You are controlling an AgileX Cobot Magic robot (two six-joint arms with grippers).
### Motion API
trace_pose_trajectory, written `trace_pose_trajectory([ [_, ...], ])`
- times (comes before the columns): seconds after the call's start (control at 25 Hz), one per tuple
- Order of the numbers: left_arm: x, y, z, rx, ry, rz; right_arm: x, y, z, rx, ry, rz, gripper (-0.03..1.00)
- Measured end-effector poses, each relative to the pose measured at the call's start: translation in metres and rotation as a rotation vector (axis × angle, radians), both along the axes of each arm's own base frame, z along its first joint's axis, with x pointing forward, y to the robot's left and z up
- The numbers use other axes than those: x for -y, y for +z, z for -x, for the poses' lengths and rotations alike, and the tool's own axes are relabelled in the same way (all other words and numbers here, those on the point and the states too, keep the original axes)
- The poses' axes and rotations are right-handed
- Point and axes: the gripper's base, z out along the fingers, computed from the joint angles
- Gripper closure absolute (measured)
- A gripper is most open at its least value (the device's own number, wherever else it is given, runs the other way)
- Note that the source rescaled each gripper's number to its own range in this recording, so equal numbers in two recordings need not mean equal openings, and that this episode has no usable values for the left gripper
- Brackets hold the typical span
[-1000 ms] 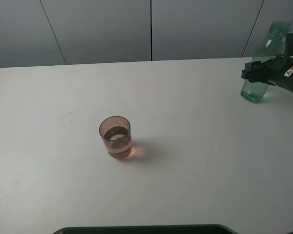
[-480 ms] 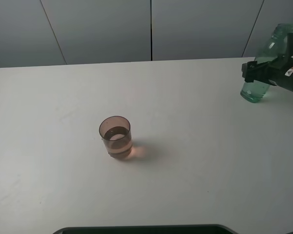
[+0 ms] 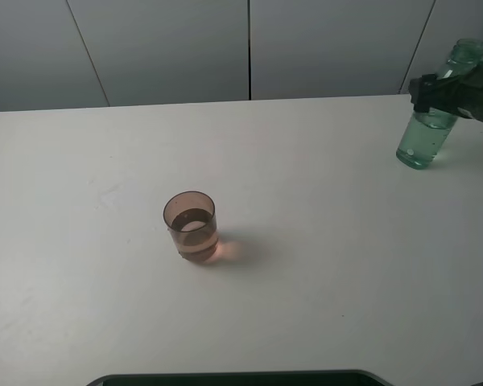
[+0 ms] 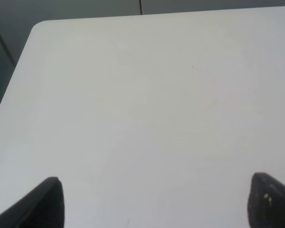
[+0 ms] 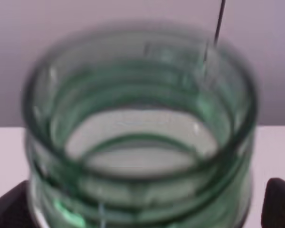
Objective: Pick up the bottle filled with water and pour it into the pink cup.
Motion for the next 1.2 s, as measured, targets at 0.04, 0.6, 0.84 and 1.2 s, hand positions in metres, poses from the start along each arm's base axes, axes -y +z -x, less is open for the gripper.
trace_pose_trajectory([
  [0.04, 0.000, 0.000, 0.000, 0.000, 0.000, 0.000, 0.000, 0.006, 0.001, 0.017, 0.000, 0.002, -0.03],
  [0.6, 0.000, 0.000, 0.000, 0.000, 0.000, 0.000, -0.002, 0.079, 0.019, 0.185, -0.006, 0.043, -0.03],
  [0.84, 0.000, 0.000, 0.000, 0.000, 0.000, 0.000, 0.006, 0.122, 0.022, -0.084, -0.107, -0.004, -0.03],
  [1.2, 0.000, 0.000, 0.000, 0.000, 0.000, 0.000, 0.000, 0.204, 0.085, -0.479, -0.179, -0.105, -0.03],
])
